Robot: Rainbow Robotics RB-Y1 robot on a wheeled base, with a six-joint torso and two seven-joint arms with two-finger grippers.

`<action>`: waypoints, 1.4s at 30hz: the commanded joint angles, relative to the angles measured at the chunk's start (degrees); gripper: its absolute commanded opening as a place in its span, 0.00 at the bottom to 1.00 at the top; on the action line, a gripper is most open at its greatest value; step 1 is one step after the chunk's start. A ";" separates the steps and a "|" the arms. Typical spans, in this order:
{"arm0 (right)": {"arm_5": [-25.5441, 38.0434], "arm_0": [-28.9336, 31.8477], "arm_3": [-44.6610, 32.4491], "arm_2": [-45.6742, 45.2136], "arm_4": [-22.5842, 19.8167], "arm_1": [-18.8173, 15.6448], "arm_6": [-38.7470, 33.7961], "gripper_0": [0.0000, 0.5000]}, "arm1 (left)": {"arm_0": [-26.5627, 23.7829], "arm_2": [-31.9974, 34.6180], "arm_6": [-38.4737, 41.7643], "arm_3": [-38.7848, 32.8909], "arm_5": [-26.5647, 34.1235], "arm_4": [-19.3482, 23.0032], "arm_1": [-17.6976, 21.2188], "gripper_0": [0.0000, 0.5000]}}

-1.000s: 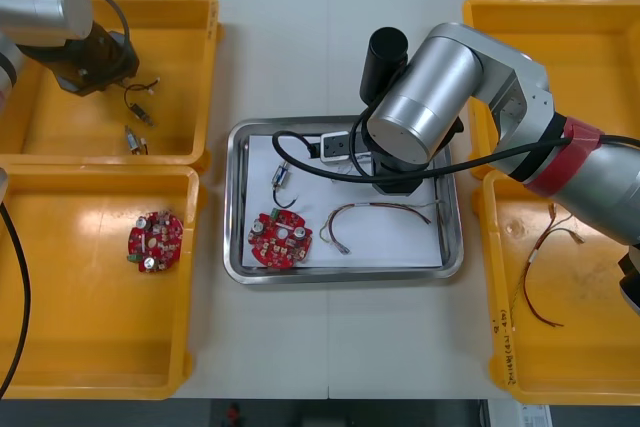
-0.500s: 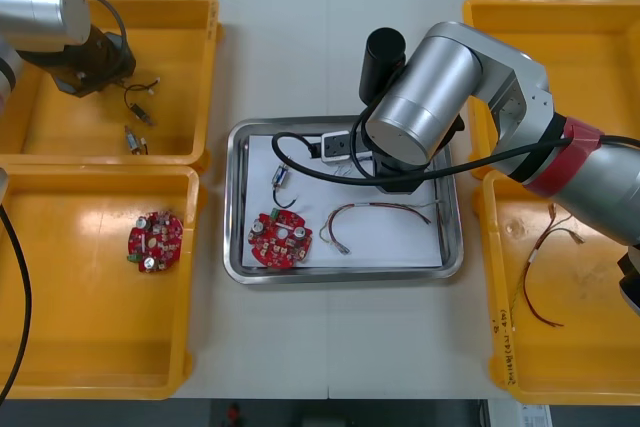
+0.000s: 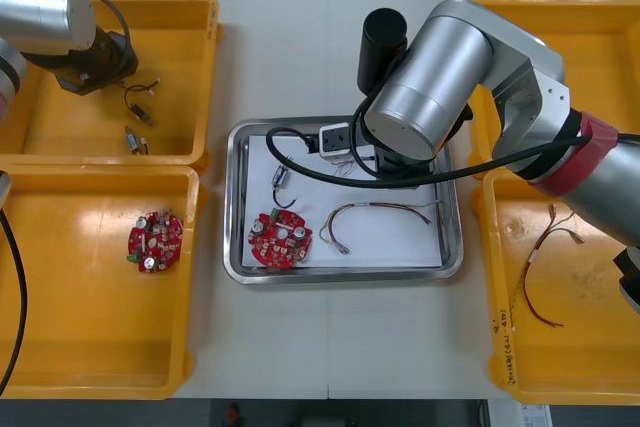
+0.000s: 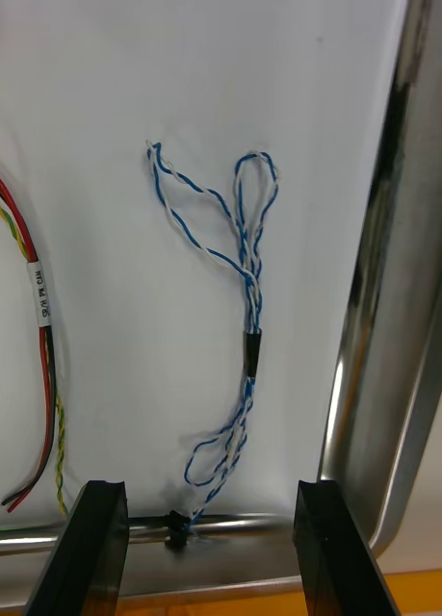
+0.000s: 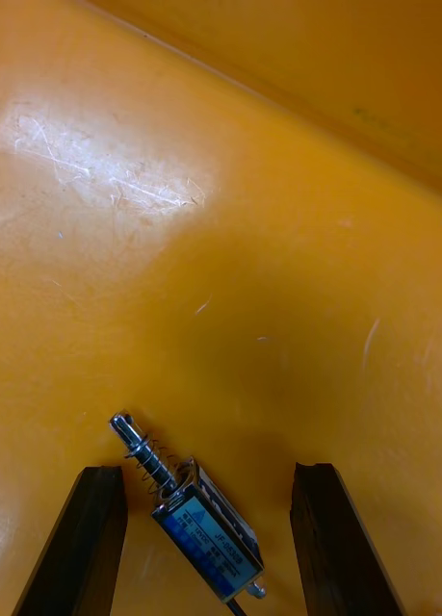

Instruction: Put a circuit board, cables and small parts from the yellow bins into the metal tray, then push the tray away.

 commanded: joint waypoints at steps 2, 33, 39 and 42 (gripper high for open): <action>4.11 4.57 -7.33 -8.20 2.69 0.80 -0.71 1.00 | 0.19 -0.90 -4.16 -0.41 0.27 0.79 -0.62 1.00; 15.58 18.72 -26.57 -40.10 9.72 -2.01 -2.38 1.00 | 0.19 1.83 -5.31 -9.37 14.42 2.46 4.56 0.00; 15.58 22.77 -26.57 -47.84 7.09 -3.15 -4.05 1.00 | 0.19 3.67 -5.75 -14.21 21.19 2.99 6.76 0.00; 15.58 24.87 -26.66 -51.35 4.89 -3.86 -7.12 1.00 | 0.19 4.46 -5.92 -16.67 24.44 3.25 7.55 0.00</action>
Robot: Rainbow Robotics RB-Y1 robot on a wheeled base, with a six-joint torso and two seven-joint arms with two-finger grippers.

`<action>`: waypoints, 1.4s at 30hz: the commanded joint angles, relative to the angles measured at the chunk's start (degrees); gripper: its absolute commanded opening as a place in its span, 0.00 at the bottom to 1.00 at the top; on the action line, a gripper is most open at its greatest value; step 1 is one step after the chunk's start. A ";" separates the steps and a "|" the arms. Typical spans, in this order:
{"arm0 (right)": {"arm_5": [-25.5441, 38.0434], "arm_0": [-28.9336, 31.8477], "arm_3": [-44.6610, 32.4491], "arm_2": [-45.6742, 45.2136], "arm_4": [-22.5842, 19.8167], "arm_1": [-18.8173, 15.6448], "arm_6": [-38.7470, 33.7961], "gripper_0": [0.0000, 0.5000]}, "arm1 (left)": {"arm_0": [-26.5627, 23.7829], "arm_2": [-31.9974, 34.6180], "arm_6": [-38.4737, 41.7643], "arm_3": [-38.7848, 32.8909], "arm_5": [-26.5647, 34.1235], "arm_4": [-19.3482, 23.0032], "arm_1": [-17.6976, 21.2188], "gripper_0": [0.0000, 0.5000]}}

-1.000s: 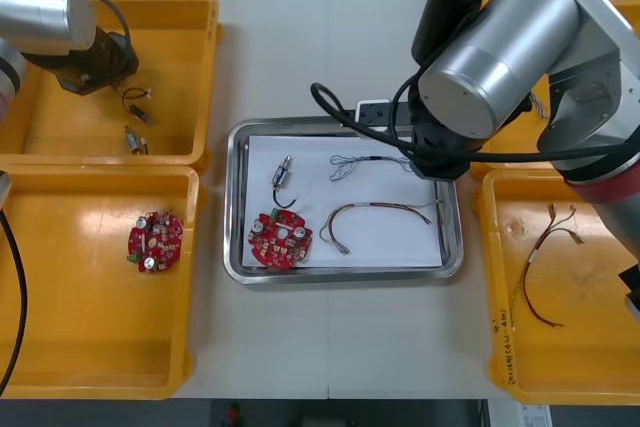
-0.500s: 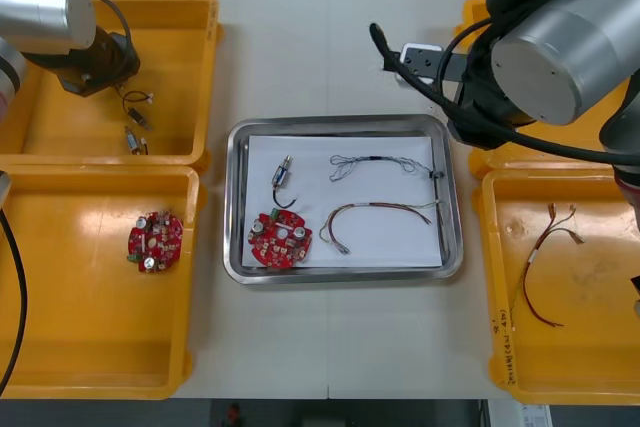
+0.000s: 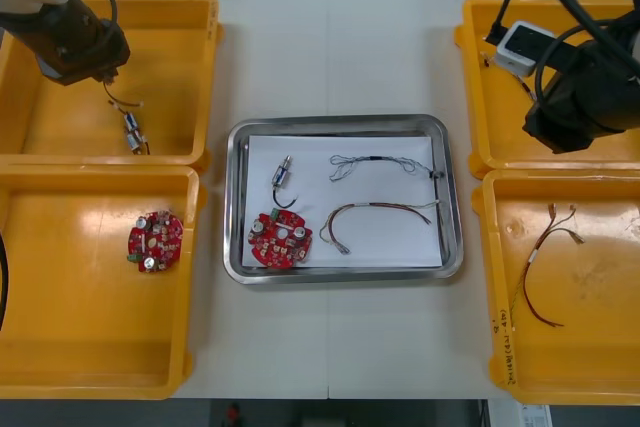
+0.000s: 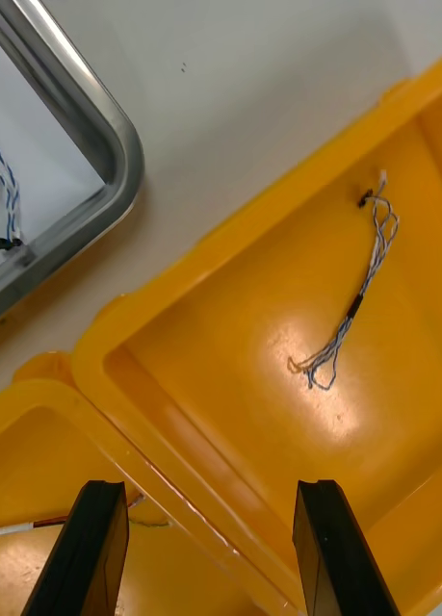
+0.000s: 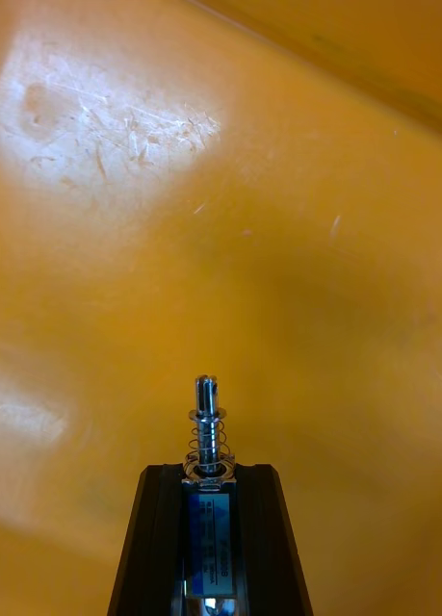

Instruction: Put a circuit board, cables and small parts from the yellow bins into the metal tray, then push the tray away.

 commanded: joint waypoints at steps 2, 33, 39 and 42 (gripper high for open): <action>0.19 4.80 -2.12 -7.83 -4.21 -3.21 -8.19 1.00 | 0.10 2.79 -5.83 -6.95 6.61 0.78 4.35 0.00; 0.19 26.07 -8.80 -20.05 -10.62 -6.73 -37.81 1.00 | 0.19 0.33 -0.03 -39.38 34.12 7.63 -1.63 0.00; 0.19 27.39 -8.71 -20.05 -11.50 -6.73 -42.91 1.00 | 0.10 -2.39 1.64 -41.93 34.12 8.07 -4.44 0.00; 0.19 28.53 -8.71 -19.96 -12.12 -6.73 -45.02 1.00 | 0.19 -4.33 2.52 -43.25 33.77 8.16 -5.85 0.00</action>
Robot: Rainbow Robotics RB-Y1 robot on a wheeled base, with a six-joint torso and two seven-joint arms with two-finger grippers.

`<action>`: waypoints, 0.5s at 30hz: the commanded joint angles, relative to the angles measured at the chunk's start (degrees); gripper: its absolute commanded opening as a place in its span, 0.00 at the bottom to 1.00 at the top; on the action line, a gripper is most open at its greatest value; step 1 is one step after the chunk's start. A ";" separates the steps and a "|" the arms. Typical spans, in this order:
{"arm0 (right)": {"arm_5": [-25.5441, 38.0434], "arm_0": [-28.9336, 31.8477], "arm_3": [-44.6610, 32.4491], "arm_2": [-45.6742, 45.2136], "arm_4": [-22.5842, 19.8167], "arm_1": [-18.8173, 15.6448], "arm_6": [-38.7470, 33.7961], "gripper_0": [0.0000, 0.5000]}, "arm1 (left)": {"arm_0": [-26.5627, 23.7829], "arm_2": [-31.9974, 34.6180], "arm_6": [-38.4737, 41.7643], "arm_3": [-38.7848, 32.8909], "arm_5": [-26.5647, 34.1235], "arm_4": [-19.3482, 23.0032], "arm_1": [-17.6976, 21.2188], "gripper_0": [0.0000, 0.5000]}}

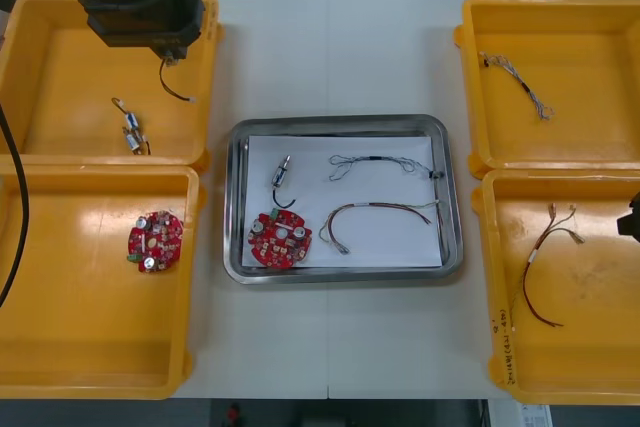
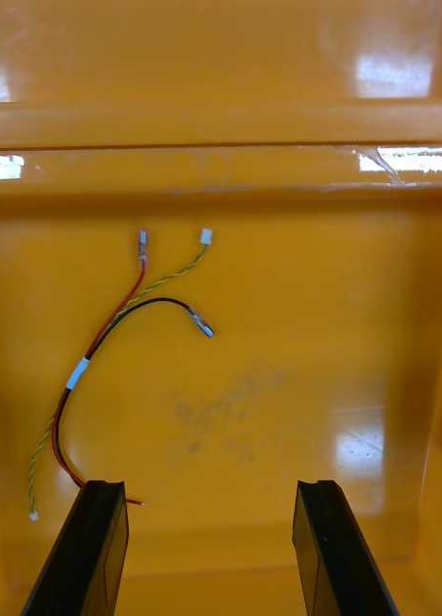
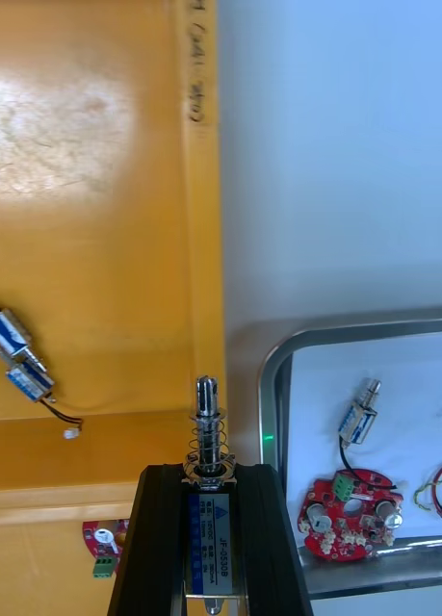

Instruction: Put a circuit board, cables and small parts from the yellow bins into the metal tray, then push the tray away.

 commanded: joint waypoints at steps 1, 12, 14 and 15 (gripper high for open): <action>0.18 2.40 -1.80 -1.81 -0.90 -1.85 -2.69 1.00 | -0.05 -3.74 2.97 -3.50 0.16 0.76 -2.65 0.00; 0.18 3.28 -1.80 -3.30 -3.97 -2.11 -3.04 1.00 | -0.14 -10.94 5.52 -4.20 -3.97 1.99 -7.22 0.00; 0.18 3.28 -1.80 -3.30 -4.15 -2.37 -3.04 1.00 | -0.05 -12.35 5.87 -4.20 -5.02 2.08 -7.92 0.00; 0.18 3.28 -1.80 -3.30 -4.33 -2.55 -3.13 1.00 | -0.05 -13.32 6.13 -4.20 -5.73 2.08 -8.27 0.00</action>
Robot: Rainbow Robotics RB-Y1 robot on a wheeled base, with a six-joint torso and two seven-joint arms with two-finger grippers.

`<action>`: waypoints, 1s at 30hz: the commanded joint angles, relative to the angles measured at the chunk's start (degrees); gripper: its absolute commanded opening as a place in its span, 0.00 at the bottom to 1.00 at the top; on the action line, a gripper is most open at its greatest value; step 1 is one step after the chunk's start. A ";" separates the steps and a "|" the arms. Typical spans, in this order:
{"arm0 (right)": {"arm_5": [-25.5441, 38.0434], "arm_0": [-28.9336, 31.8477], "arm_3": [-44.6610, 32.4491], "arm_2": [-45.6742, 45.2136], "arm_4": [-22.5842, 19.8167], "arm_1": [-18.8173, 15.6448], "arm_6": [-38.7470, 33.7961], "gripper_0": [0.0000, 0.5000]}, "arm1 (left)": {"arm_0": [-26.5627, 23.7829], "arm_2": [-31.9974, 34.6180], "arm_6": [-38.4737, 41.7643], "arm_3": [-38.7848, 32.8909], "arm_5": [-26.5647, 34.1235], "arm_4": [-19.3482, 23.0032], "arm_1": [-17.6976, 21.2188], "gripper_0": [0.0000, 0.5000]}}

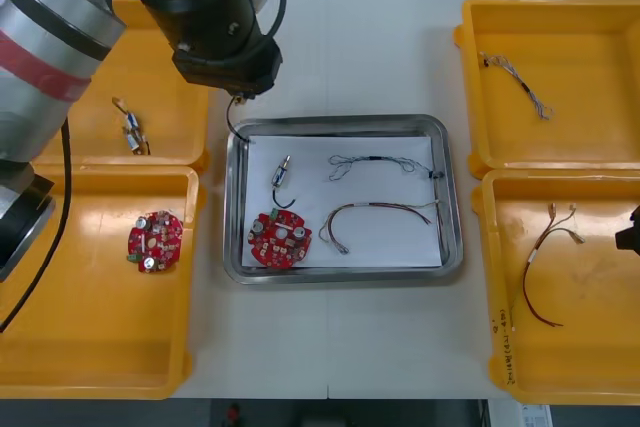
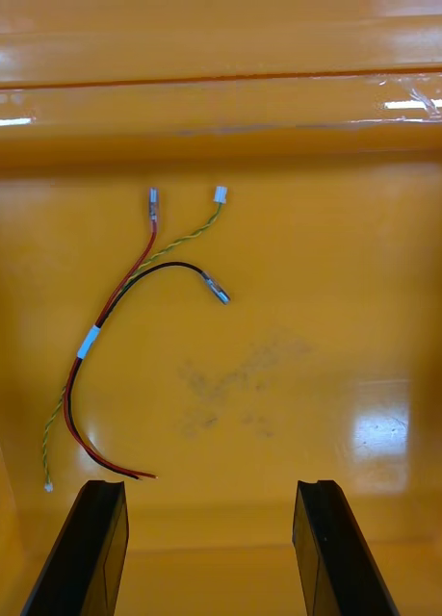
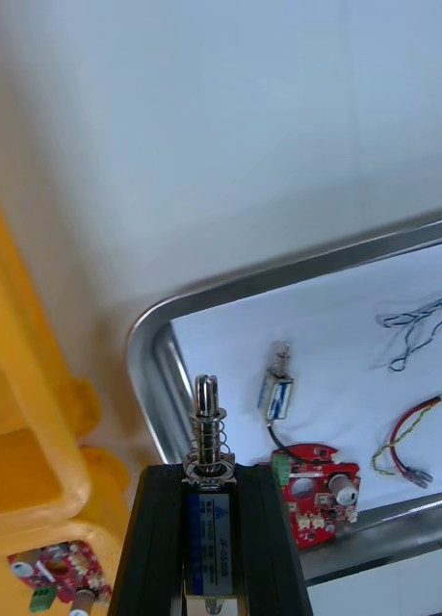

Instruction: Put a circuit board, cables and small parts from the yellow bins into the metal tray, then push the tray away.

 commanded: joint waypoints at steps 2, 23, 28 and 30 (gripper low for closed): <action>0.18 1.05 -1.76 -1.95 -1.06 -2.79 -2.83 1.00 | -0.06 -4.84 6.17 -1.91 -3.27 0.54 -3.01 0.00; 0.18 1.14 -1.76 -2.48 -2.46 -3.58 -3.27 1.00 | -0.06 -17.67 8.37 6.52 -15.58 3.09 -5.74 0.00; 0.18 1.14 -1.76 -2.57 -2.55 -3.58 -3.27 1.00 | 0.03 -19.61 8.37 8.28 -17.51 3.44 -5.83 0.00; 0.18 1.14 -1.76 -2.48 -2.55 -3.58 -3.27 1.00 | 0.12 -20.31 8.37 8.81 -18.30 3.53 -5.83 0.00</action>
